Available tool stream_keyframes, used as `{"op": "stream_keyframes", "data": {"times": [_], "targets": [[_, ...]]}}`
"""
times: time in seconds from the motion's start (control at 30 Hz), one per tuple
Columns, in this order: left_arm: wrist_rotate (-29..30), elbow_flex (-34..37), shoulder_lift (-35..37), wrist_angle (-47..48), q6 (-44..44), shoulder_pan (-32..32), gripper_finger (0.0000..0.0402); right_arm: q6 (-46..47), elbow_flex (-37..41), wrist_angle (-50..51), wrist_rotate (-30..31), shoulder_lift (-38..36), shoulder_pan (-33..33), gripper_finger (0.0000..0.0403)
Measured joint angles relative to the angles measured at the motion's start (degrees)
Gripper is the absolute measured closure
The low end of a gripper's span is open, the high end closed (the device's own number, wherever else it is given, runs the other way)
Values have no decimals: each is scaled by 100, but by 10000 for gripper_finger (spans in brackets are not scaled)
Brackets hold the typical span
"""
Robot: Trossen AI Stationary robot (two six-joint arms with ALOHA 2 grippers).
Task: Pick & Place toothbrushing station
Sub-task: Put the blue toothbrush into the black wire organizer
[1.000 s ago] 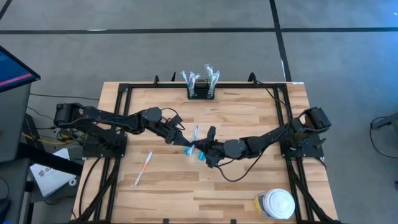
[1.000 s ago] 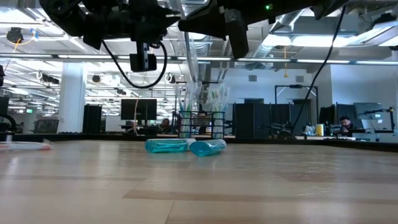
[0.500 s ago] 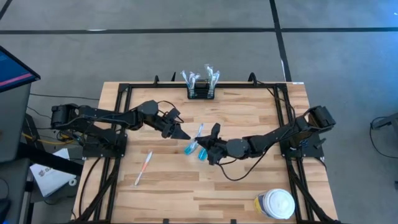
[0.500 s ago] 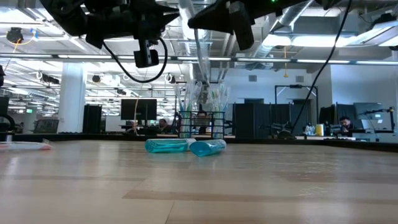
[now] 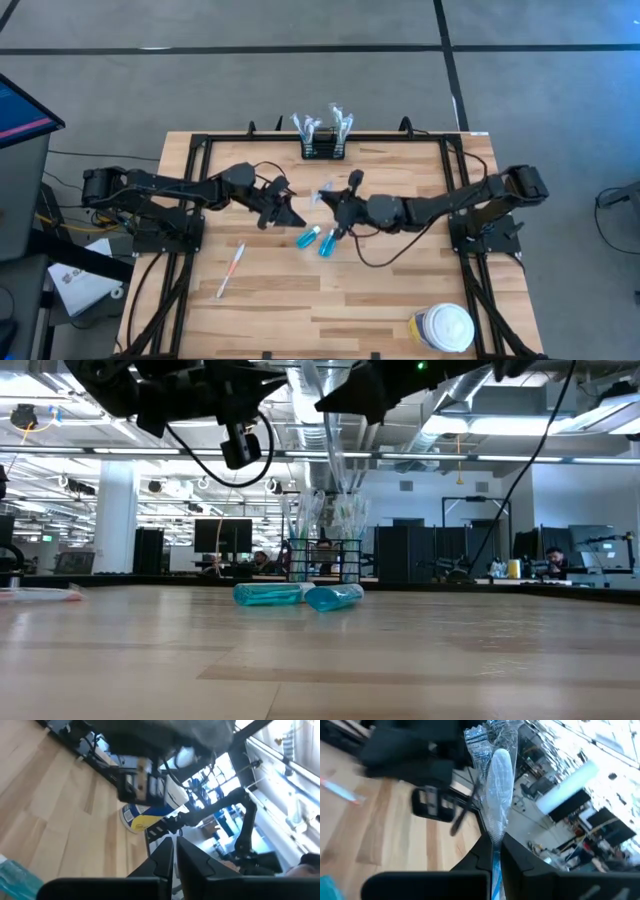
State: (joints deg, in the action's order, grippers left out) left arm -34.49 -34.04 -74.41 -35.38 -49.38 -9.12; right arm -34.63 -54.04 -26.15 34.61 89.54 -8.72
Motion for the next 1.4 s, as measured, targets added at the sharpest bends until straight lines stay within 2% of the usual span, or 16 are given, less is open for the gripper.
{"op": "stream_keyframes", "data": {"times": [0.3,0.53,0.8,1.0,1.2,1.4], "targets": [[26,2,-7,4,843,233,391,478,0,-121,-521,0,751,400],[458,4,-9,2,1535,431,392,947,0,-313,-1069,0,1390,402],[932,7,-9,2,2345,659,391,1427,128,-480,-1293,0,2082,402],[1375,7,-9,2,2584,779,391,1808,380,-908,-1661,-1,2537,402],[1407,7,-9,2,2710,780,394,2034,594,-1348,-1709,-2,2840,402],[1405,7,-9,2,2710,777,394,2153,614,-1385,-1847,32,3065,401]]}}
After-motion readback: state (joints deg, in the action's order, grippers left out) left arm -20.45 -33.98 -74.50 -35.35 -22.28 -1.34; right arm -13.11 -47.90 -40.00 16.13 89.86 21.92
